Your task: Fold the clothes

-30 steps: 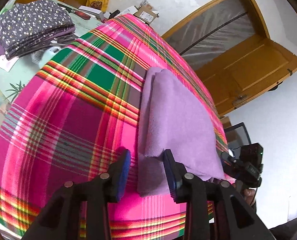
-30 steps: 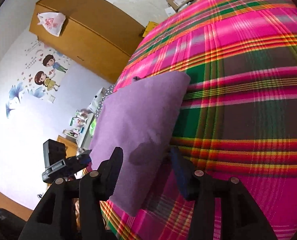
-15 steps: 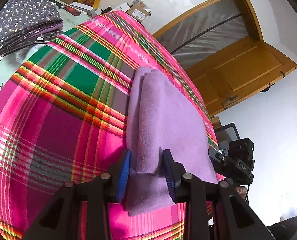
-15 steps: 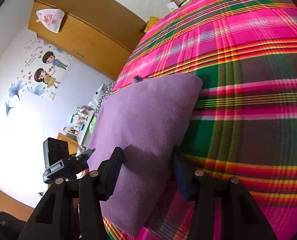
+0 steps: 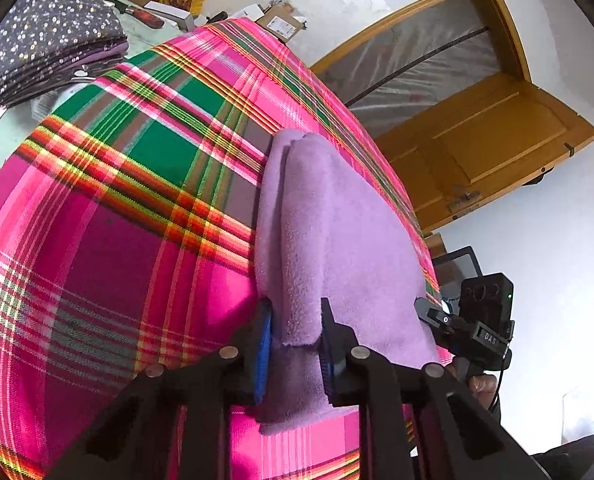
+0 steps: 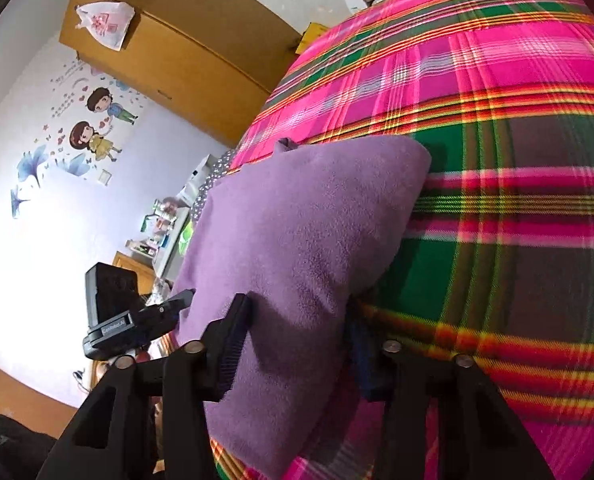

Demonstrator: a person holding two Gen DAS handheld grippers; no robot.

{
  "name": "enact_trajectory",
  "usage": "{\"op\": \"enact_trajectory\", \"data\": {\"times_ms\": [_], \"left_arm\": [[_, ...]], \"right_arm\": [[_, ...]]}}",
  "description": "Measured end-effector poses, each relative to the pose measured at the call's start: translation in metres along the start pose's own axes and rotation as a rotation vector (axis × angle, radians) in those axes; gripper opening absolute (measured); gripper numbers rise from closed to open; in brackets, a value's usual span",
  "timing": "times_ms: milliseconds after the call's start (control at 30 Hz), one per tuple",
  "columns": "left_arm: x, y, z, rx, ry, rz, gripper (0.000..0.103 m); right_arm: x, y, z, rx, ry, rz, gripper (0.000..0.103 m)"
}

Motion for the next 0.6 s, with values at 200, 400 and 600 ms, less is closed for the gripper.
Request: {"op": "enact_trajectory", "data": {"times_ms": [200,400,600], "left_arm": [[-0.012,0.008,-0.002,0.043,0.033,-0.023,0.017],[-0.027,0.024,-0.009,0.085,0.074,-0.016,0.017],[-0.035,0.041,-0.016,0.112,0.103,-0.007,0.017]], "right_arm": [[-0.007,-0.008,-0.004,-0.043,0.031,0.005,0.029],[-0.013,-0.019,-0.011,-0.090,0.051,0.008,0.026],[-0.025,-0.030,-0.020,-0.137,0.074,0.011,0.026]]}}
Point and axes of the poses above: each gripper's, at about its wrist camera, not at the fingertips, and x roughly the way its jaws point, y to its right, z to its underside, the point moved 10 cm from there along x, roughly the way its jaws point, and after that the axes turned 14 degrees about -z, right-handed, at the moved point
